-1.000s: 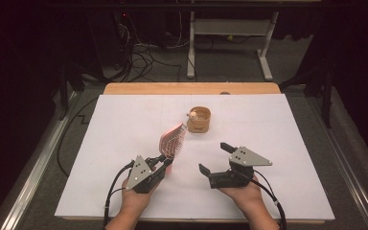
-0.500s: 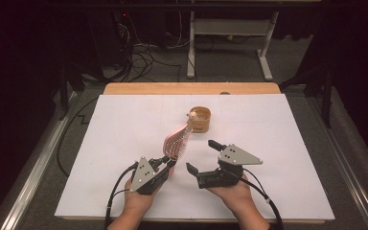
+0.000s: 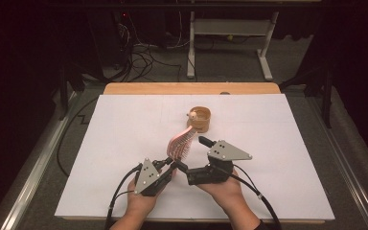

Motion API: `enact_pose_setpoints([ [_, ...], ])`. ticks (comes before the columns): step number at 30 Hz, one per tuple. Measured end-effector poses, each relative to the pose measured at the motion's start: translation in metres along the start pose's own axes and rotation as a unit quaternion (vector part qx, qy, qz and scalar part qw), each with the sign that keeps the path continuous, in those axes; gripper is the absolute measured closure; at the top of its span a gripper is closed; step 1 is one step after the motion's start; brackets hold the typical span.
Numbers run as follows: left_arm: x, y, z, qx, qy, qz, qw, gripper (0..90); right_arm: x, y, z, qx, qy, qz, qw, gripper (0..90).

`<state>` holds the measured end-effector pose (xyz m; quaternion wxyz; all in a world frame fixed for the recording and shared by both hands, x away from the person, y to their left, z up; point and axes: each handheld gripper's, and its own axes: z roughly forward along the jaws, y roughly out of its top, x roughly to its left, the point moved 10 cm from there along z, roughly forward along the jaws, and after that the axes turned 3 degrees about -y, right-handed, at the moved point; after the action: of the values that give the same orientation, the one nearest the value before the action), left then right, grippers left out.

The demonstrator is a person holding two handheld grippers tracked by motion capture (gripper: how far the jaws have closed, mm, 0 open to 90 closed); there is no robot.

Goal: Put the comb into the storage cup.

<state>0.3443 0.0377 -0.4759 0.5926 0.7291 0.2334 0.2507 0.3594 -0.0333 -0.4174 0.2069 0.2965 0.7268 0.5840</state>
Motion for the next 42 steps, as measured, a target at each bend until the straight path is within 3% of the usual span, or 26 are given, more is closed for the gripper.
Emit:
enact_pose_setpoints([
  [25,-0.007,-0.001,0.002,0.003,-0.003,0.007,1.0,79.4,0.009,0.015,0.012,-0.005,0.001,-0.001,1.0,0.1],
  [42,-0.007,0.0,0.002,0.002,0.002,0.007,1.0,79.4,0.007,0.02,0.017,-0.008,-0.006,0.019,0.9998,4.6],
])
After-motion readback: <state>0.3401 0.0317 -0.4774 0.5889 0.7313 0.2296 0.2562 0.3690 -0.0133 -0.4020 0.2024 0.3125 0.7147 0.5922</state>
